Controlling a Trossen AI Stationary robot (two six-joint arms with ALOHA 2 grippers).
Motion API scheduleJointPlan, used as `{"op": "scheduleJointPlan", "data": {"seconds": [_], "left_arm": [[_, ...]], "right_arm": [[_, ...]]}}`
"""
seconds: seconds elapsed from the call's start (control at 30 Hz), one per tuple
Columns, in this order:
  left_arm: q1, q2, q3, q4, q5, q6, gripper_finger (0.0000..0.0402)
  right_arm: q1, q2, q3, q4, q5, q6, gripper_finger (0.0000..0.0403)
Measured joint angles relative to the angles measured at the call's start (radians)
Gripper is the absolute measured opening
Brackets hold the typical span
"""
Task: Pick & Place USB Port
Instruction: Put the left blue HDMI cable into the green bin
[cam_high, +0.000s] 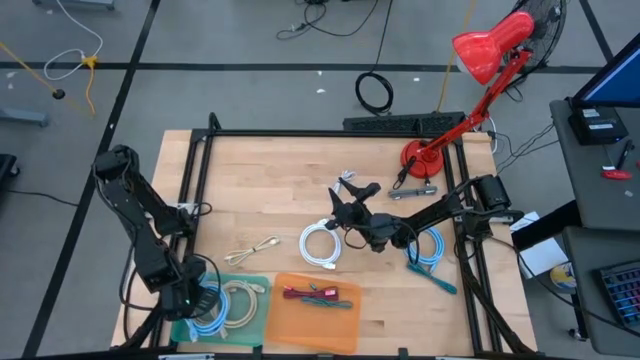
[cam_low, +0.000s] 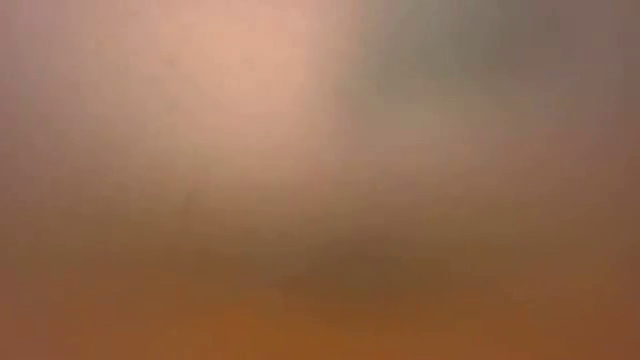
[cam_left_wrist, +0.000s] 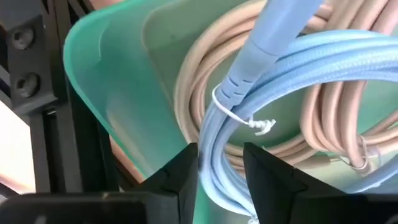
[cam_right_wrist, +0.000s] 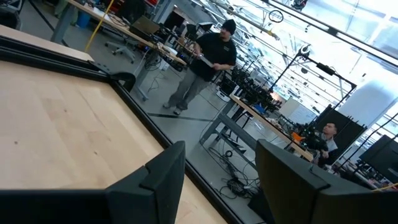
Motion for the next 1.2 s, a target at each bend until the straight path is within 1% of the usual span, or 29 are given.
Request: {"op": "scheduleJointPlan", "data": {"seconds": [0.1, 0.33, 0.47, 0.53, 0.6, 0.77, 0.83, 0.97, 1.07, 1.2], "left_arm": [[0.0, -0.011, 0.0, 0.0, 0.0, -0.001, 0.0126], [-0.003, -0.044, 0.017, -0.011, 0.007, 0.001, 0.009], [-0.003, -0.059, 0.043, -0.067, 0.021, 0.002, 0.0086], [-0.004, -0.074, 0.061, -0.122, 0.021, 0.009, 0.0088], [-0.005, -0.091, 0.076, -0.204, -0.004, 0.015, 0.0093], [-0.006, -0.139, 0.07, -0.397, -0.142, 0.032, 0.0097], [-0.002, -0.155, 0.065, -0.427, -0.21, 0.056, 0.0093], [0.02, -0.178, 0.062, -0.416, -0.345, 0.124, 0.008], [0.044, -0.183, 0.062, -0.386, -0.365, 0.17, 0.0071], [0.054, -0.182, 0.062, -0.368, -0.334, 0.187, 0.0058]], "right_arm": [[0.0, 0.0, 0.0, 0.0, 0.0, 0.0, 0.0187], [0.0, 0.0, 0.0, 0.0, 0.0, 0.0, 0.0187], [0.0, 0.0, 0.0, 0.0, 0.0, 0.001, 0.0187], [0.0, 0.0, 0.0, 0.0, 0.0, 0.004, 0.0187], [0.0, 0.0, 0.0, 0.0, -0.001, 0.01, 0.0187], [0.0, 0.0, 0.0, 0.0, -0.001, 0.015, 0.0187], [0.0, 0.0, 0.0, 0.0, -0.001, 0.018, 0.0187], [0.0, 0.0, 0.0, 0.0, -0.001, 0.019, 0.0187], [0.0, 0.0, 0.0, 0.001, -0.017, 0.019, 0.0187], [0.0, 0.0, 0.0, 0.001, -0.027, 0.026, 0.0187]]}}
